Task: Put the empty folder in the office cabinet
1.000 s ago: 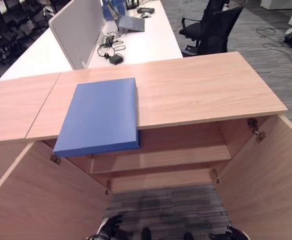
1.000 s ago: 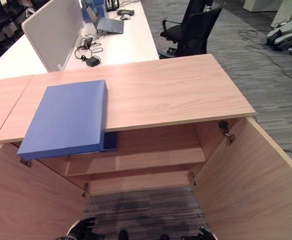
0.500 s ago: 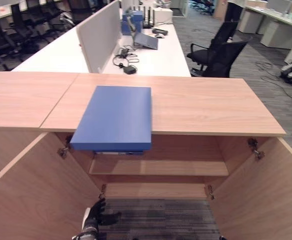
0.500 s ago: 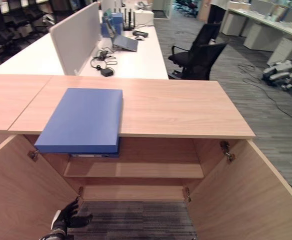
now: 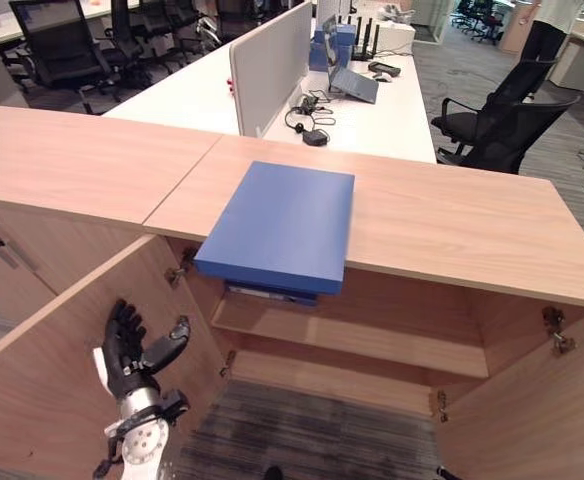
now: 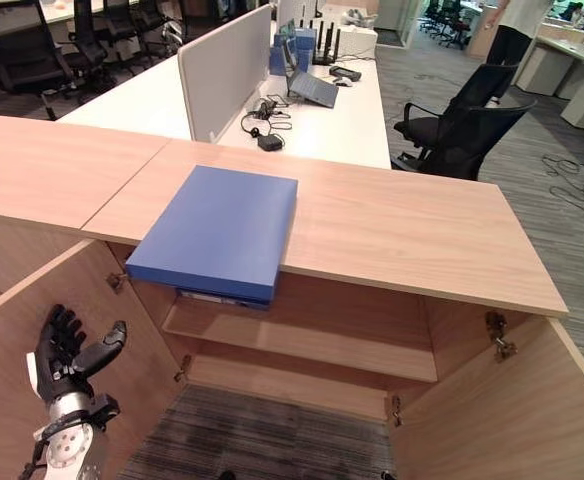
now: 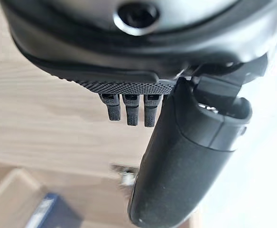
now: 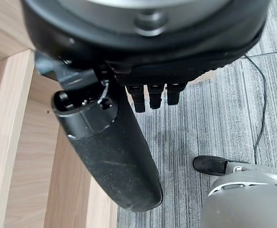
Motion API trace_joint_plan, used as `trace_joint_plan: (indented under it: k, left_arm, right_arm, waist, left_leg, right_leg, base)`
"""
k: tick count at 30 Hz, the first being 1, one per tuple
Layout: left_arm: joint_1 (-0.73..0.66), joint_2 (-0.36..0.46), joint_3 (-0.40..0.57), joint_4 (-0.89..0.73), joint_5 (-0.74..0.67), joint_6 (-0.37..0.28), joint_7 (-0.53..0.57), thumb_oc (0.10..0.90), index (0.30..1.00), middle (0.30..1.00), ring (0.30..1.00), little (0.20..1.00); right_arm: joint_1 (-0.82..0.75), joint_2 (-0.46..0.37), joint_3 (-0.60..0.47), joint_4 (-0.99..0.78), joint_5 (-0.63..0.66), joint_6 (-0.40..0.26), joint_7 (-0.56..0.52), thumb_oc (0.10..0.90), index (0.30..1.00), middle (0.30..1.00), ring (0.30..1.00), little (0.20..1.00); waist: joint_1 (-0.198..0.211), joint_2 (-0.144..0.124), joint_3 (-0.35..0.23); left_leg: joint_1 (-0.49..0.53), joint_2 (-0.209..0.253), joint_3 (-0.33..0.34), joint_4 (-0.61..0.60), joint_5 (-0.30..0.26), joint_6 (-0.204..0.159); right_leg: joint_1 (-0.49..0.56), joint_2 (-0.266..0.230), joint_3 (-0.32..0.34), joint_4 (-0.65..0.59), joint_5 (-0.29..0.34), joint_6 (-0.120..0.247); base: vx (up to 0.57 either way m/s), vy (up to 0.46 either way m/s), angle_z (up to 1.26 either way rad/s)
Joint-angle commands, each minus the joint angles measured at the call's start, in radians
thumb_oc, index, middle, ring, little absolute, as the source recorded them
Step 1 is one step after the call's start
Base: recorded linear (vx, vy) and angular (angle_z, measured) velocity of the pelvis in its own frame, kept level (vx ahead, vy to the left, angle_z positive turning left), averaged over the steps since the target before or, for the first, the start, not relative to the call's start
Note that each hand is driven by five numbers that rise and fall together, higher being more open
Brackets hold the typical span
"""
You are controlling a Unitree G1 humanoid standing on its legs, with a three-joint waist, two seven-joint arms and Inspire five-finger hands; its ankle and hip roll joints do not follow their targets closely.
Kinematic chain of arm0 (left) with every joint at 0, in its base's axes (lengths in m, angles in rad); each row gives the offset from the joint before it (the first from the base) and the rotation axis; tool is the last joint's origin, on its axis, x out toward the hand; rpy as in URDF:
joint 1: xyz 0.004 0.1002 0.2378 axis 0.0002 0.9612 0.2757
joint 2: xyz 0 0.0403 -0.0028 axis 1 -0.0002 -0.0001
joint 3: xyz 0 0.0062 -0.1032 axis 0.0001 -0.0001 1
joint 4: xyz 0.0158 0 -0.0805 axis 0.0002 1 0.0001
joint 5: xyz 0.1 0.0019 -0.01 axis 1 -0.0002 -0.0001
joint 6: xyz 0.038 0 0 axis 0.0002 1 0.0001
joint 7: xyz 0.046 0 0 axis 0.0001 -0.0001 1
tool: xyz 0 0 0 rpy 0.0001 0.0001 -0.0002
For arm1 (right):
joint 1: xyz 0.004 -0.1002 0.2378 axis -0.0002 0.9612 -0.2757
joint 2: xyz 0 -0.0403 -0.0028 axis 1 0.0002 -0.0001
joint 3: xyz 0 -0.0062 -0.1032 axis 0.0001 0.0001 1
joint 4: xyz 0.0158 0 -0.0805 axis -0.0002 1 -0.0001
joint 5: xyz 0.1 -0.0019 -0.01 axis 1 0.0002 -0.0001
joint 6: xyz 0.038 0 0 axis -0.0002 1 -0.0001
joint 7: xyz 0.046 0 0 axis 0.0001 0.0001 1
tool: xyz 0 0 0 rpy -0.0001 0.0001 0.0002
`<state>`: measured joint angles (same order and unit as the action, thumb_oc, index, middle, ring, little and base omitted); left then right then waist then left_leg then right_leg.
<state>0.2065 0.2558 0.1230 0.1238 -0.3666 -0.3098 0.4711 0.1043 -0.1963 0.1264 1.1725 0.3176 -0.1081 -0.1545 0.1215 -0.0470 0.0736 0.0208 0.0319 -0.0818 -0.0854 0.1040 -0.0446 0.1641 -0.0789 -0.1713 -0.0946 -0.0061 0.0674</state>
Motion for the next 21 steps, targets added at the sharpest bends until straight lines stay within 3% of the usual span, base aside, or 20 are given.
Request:
trace_joint_plan:
  k: [1, 3, 4, 6, 8, 12, 21]
  left_arm:
    - [-0.142, 0.107, 0.068, -0.143, 0.277, -0.083, 0.086, 0.800, 0.900, 0.900, 0.900, 0.900]
    - [-0.141, 0.125, 0.070, -0.160, 0.333, -0.072, 0.104, 0.800, 0.900, 0.900, 0.900, 0.900]
    - [-0.136, 0.169, 0.081, -0.169, 0.453, -0.050, 0.152, 0.800, 0.900, 0.900, 0.900, 0.900]
    - [-0.134, 0.185, 0.083, -0.179, 0.504, -0.038, 0.174, 0.800, 0.900, 0.900, 0.900, 0.900]
    - [-0.122, 0.248, 0.095, -0.177, 0.677, 0.011, 0.215, 0.800, 0.900, 0.900, 0.900, 0.900]
    - [-0.094, 0.323, 0.118, -0.221, 0.859, 0.044, 0.262, 0.800, 0.900, 0.900, 0.900, 0.900]
    - [-0.047, 0.451, 0.150, -0.305, 1.030, 0.057, 0.258, 0.800, 0.900, 0.900, 0.900, 0.900]
  right_arm:
    - [-0.064, -0.038, 0.028, -0.019, -0.001, -0.053, -0.034, 0.800, 0.900, 0.900, 0.900, 0.900]
    - [-0.063, -0.037, 0.029, -0.016, -0.002, -0.055, -0.036, 0.800, 0.900, 0.900, 0.900, 0.900]
    - [-0.056, -0.034, 0.034, -0.016, -0.002, -0.062, -0.035, 0.800, 0.900, 0.900, 0.900, 0.900]
    - [-0.052, -0.033, 0.036, -0.014, -0.005, -0.065, -0.036, 0.800, 0.900, 0.900, 0.900, 0.900]
    - [-0.048, -0.033, 0.030, -0.004, -0.006, -0.074, -0.041, 0.800, 0.900, 0.900, 0.900, 0.900]
    - [-0.033, -0.036, 0.027, -0.004, 0.010, -0.082, -0.023, 0.800, 0.900, 0.900, 0.900, 0.900]
    - [-0.007, -0.052, 0.023, -0.013, 0.018, -0.088, 0.003, 0.800, 0.900, 0.900, 0.900, 0.900]
  waist:
    - [0.017, -0.018, 0.043]
    - [0.019, -0.017, 0.044]
    - [0.023, -0.014, 0.045]
    - [0.024, -0.015, 0.044]
    - [0.028, -0.010, 0.042]
    - [0.030, -0.003, 0.043]
    - [0.023, 0.012, 0.042]
  left_leg:
    - [0.055, 0.039, -0.026, -0.002, -0.113, -0.037]
    - [0.053, 0.039, -0.031, -0.002, -0.112, -0.039]
    - [0.050, 0.040, -0.039, -0.002, -0.109, -0.042]
    - [0.050, 0.040, -0.042, -0.002, -0.109, -0.043]
    - [0.048, 0.042, -0.047, -0.002, -0.108, -0.048]
    - [0.046, 0.044, -0.050, -0.002, -0.106, -0.054]
    - [0.042, 0.050, -0.051, -0.002, -0.105, -0.063]
  right_leg:
    - [0.032, -0.063, -0.045, 0.007, -0.067, 0.067]
    - [0.033, -0.062, -0.050, 0.007, -0.069, 0.067]
    - [0.036, -0.059, -0.057, 0.007, -0.072, 0.065]
    - [0.037, -0.058, -0.060, 0.007, -0.073, 0.065]
    - [0.040, -0.056, -0.068, 0.007, -0.076, 0.065]
    - [0.042, -0.052, -0.077, 0.007, -0.078, 0.065]
    - [0.037, -0.049, -0.080, 0.007, -0.080, 0.068]
  base:
    - [-0.01, -0.032, 0.19]
    - [-0.02, -0.046, 0.15]
    - [-0.02, -0.056, 0.10]
    - [-0.01, -0.034, 0.15]
    - [0.00, -0.048, 0.13]
    - [-0.01, -0.035, 0.05]
    - [-0.01, -0.012, 0.03]
